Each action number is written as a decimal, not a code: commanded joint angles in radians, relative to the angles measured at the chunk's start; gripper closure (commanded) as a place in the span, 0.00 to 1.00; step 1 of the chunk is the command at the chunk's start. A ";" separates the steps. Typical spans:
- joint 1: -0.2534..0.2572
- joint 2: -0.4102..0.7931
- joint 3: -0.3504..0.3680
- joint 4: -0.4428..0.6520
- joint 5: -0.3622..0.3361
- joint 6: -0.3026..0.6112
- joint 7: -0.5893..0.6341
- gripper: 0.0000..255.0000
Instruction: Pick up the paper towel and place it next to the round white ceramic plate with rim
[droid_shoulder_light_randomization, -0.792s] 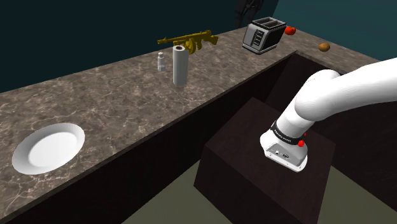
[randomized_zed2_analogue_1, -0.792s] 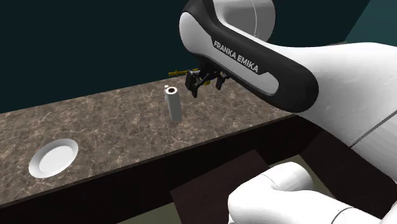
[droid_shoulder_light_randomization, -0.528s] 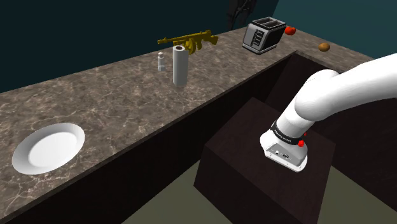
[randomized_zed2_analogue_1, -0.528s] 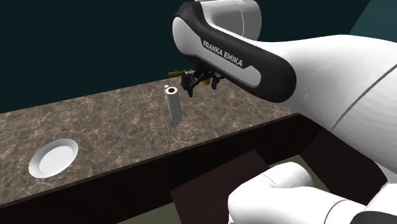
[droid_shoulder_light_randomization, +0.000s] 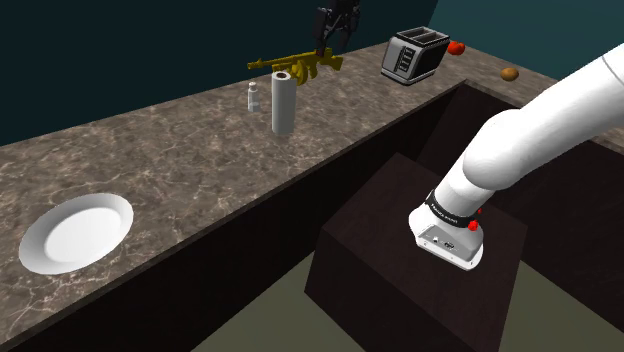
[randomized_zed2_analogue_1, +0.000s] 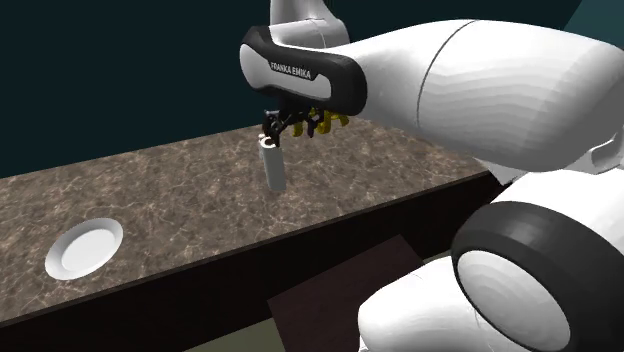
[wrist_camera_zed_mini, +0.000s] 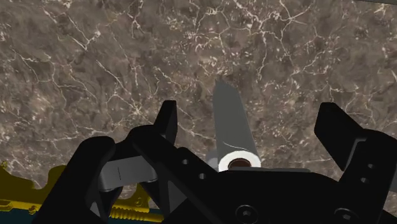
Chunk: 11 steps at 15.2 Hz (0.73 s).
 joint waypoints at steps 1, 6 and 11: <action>-0.004 0.073 0.005 0.039 -0.007 0.028 0.011 0.00; -0.006 0.269 0.024 0.161 -0.031 0.086 0.055 0.00; 0.000 0.471 0.033 0.318 -0.063 0.113 0.100 0.00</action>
